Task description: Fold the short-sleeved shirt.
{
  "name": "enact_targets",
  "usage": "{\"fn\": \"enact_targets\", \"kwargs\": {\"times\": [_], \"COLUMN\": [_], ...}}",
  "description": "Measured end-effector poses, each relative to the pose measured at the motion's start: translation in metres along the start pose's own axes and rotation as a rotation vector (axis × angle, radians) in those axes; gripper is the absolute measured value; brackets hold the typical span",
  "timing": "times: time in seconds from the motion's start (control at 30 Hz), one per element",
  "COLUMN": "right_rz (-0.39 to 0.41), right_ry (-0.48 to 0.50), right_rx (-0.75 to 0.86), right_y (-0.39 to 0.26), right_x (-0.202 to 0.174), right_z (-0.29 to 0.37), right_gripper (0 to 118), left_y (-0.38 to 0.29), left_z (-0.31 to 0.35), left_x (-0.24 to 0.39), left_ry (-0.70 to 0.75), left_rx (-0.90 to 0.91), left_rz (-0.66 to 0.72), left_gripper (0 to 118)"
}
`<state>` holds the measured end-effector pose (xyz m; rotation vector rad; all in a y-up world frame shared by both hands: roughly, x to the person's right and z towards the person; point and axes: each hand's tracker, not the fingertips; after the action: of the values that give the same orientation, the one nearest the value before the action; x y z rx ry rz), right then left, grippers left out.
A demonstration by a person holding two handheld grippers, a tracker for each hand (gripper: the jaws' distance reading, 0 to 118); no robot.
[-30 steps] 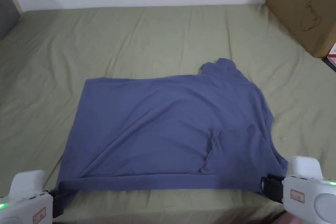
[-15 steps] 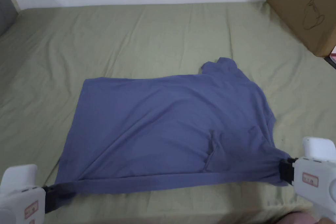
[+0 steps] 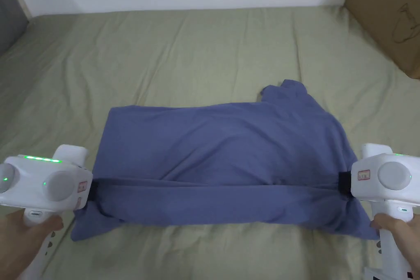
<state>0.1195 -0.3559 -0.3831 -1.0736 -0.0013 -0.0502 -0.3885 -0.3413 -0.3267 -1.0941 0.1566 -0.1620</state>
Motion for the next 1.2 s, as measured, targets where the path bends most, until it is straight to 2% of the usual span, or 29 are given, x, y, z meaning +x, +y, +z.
{"fn": "enact_targets", "kwargs": {"times": [0.03,0.07,0.13,0.27,0.3,0.33,0.37,0.4,0.6,0.63,0.67,0.73,0.77,0.87,0.9,0.93,1.0,1.03,1.07,1.1,1.13,1.17,1.2], "right_rz": [0.000,0.005,0.009,0.043,0.053,0.069,0.073,0.066,0.022,0.002,-0.012,-0.038,-0.063,-0.109,-0.111,-0.112,-0.108,-0.107,-0.106,-0.106,-0.107,-0.110,-0.112], "right_ry": [-0.016,-0.020,0.006,0.024,0.012,0.002,-0.007,-0.008,0.032,0.039,0.036,0.041,0.045,0.048,0.044,0.042,0.039,0.040,0.044,0.048,0.048,0.047,0.045], "right_rx": [0.002,0.019,0.049,0.144,0.151,0.158,0.162,0.164,0.125,0.123,0.118,0.119,0.117,0.095,0.092,0.091,0.085,0.089,0.095,0.098,0.098,0.100,0.102], "right_y": [-0.002,-0.004,-0.009,-0.022,-0.026,-0.031,-0.038,-0.046,-0.077,-0.081,-0.083,-0.088,-0.091,-0.097,-0.099,-0.100,-0.103,-0.105,-0.106,-0.105,-0.105,-0.103,-0.101], "right_x": [-0.001,0.003,0.006,0.013,0.013,0.014,0.014,0.014,0.017,0.018,0.019,0.022,0.024,0.030,0.031,0.031,0.033,0.034,0.035,0.036,0.038,0.038,0.039], "right_z": [0.004,0.008,0.024,0.060,0.066,0.070,0.074,0.076,0.069,0.068,0.067,0.066,0.066,0.063,0.063,0.063,0.065,0.066,0.067,0.067,0.067,0.066,0.065], "right_gripper": [59,59,59,57,51,33,12,1,1,1,1,1,1,1,1,1,1,1,3,3,4,9,25], "left_y": [0.001,0.002,-0.005,-0.025,-0.033,-0.040,-0.050,-0.059,-0.084,-0.086,-0.085,-0.083,-0.085,-0.080,-0.081,-0.081,-0.080,-0.080,-0.079,-0.079,-0.079,-0.077,-0.075], "left_z": [0.000,0.001,0.011,0.035,0.043,0.050,0.053,0.056,0.054,0.052,0.048,0.037,0.033,0.013,0.007,0.000,-0.005,-0.003,0.001,0.005,0.006,0.009,0.010], "left_x": [0.001,0.000,-0.001,-0.007,-0.007,-0.007,-0.008,-0.007,-0.009,-0.008,-0.011,-0.017,-0.015,-0.014,-0.009,-0.008,0.001,0.004,0.004,0.005,0.005,0.003,0.002], "left_ry": [-0.001,-0.023,-0.090,-0.093,-0.107,-0.140,-0.179,-0.188,-0.161,-0.155,-0.143,-0.150,-0.184,-0.186,-0.188,-0.199,-0.115,-0.130,-0.134,-0.120,-0.098,-0.105,-0.127], "left_rx": [-0.001,-0.002,0.020,0.029,0.041,0.038,0.032,0.035,0.070,0.081,0.070,0.073,0.075,0.031,0.019,-0.011,-0.054,-0.023,-0.025,-0.013,0.000,0.001,-0.003], "left_rz": [-0.010,0.002,0.069,0.138,0.165,0.190,0.215,0.247,0.279,0.306,0.335,0.364,0.371,0.400,0.403,0.408,0.366,0.319,0.327,0.322,0.314,0.316,0.316], "left_gripper": [80,86,86,83,80,56,22,0,0,2,18,75,79,78,73,62,55,43,20,20,11,6,6]}}
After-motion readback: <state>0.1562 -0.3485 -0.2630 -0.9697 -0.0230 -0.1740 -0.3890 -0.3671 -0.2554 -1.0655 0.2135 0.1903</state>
